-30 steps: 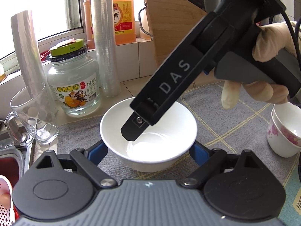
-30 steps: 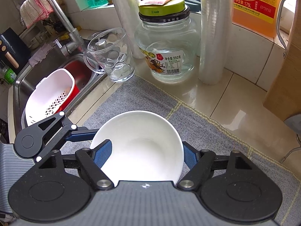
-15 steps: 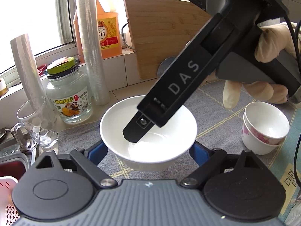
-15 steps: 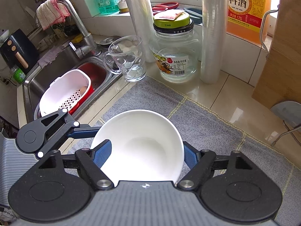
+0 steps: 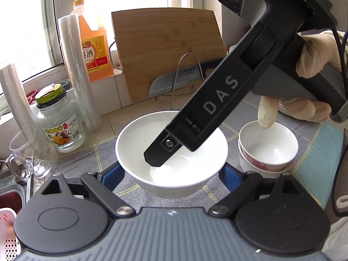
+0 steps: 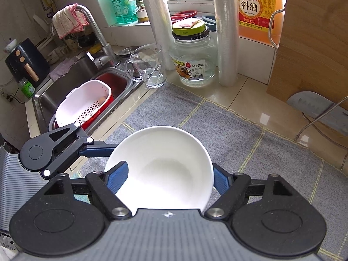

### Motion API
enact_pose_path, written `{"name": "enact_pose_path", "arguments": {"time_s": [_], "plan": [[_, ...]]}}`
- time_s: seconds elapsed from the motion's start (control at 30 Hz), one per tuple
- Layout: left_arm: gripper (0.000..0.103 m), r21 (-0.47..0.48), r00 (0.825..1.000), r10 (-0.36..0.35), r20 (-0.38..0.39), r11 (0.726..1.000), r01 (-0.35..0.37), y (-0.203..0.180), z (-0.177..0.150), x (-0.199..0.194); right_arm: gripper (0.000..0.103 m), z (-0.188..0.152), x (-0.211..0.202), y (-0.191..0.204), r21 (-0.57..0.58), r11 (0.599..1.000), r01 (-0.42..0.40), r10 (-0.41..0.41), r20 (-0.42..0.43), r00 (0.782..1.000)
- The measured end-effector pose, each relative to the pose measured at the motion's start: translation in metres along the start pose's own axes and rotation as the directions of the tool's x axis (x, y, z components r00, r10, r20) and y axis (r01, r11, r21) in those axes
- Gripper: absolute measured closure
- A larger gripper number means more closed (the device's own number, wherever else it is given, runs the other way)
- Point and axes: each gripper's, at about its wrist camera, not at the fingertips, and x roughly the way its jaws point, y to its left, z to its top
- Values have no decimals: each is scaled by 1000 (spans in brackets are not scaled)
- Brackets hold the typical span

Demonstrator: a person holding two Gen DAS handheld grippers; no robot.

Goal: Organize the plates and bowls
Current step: 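Carry the held bowl over the stacked bowls with the right tool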

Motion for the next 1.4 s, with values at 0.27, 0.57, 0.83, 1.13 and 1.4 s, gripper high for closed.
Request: {"name": "enact_pose_path", "arguments": {"time_s": [0.27,0.57,0.83,1.13,1.4], "plan": [[11,48,999,-43,8,998,43,-33,8,-2,18,-29,-31,-14,40,999,35,-36,19,999],[11,104,995,-98,8,990,97,-64,19,-1,18,-56,-63,-32,89,995,53,-57,41,998],[11,130,987,-161,1,979,160,-88,30,12,18,-79,-88,-49,134,986,96,-103,51,993],[11,127,973,-227,-40,965,230,-105,35,41,18,-102,-100,-72,203,970,134,-146,45,988],[11,107,966,-246,-74,962,253,-111,29,56,18,-114,-95,-86,237,962,137,-147,25,989]]}}
